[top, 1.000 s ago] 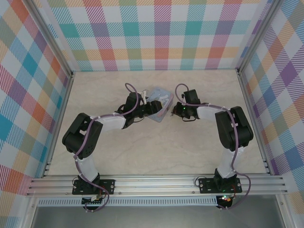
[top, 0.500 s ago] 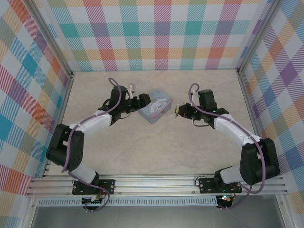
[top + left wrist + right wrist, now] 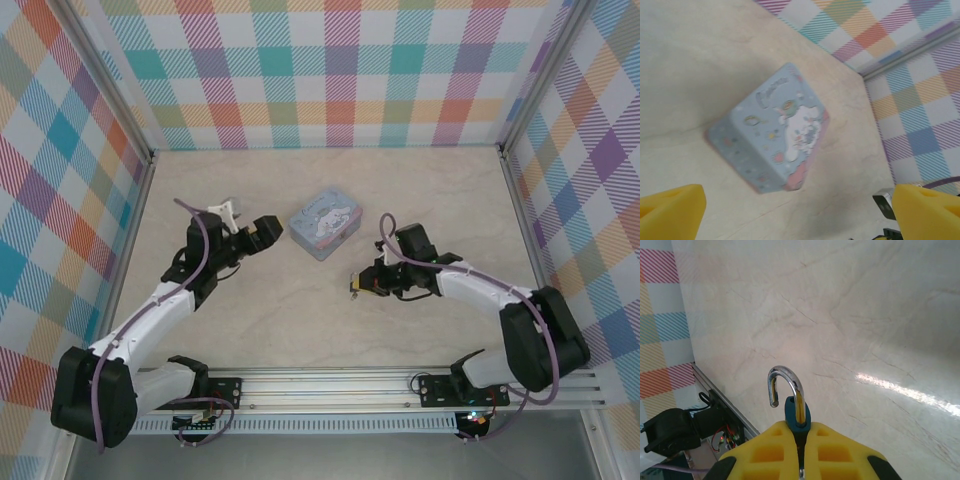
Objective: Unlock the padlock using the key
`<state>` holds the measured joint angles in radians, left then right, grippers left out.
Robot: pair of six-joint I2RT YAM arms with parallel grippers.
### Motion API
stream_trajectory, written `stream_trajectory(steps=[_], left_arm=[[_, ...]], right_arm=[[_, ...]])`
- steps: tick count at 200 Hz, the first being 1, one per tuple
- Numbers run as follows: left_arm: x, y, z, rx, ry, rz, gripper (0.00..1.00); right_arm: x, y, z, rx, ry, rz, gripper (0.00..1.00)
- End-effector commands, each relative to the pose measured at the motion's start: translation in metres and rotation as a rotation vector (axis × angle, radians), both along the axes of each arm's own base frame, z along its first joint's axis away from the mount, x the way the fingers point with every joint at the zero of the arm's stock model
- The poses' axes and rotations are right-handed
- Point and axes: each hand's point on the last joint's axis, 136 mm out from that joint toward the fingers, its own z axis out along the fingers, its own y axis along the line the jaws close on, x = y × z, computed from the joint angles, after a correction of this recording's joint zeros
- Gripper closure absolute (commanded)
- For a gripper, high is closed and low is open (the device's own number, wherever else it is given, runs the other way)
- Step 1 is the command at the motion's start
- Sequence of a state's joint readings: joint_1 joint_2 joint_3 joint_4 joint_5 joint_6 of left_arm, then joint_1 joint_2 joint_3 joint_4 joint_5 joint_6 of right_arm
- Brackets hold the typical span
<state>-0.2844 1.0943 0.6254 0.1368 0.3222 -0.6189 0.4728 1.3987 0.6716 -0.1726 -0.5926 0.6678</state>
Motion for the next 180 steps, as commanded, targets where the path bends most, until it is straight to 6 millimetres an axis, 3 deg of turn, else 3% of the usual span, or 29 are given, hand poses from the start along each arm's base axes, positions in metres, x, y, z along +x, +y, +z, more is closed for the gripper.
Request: stream_trajectory(steps=[1, 78, 101, 141, 180], left_arm=[[-0.009, 0.017, -0.018, 0.004, 0.042, 0.057, 0.04], [-0.023, 0.035, -0.026, 0.037, 0.057, 0.1, 0.03], [-0.022, 0.036, -0.025, 0.036, 0.056, 0.103, 0.03], [-0.016, 0.034, -0.012, 0.022, 0.037, 0.101, 0.03], [-0.006, 0.04, 0.005, 0.03, -0.005, 0.144, 0.03]], right_arm=[[-0.002, 0.009, -0.013, 0.017, 0.046, -0.004, 0.92], [-0.009, 0.002, -0.064, -0.069, 0.162, -0.036, 0.89], [-0.011, -0.001, -0.07, -0.096, 0.166, -0.034, 0.81], [-0.006, -0.011, -0.059, -0.151, 0.094, -0.042, 0.61], [0.007, -0.024, -0.019, -0.204, -0.055, -0.046, 0.47]])
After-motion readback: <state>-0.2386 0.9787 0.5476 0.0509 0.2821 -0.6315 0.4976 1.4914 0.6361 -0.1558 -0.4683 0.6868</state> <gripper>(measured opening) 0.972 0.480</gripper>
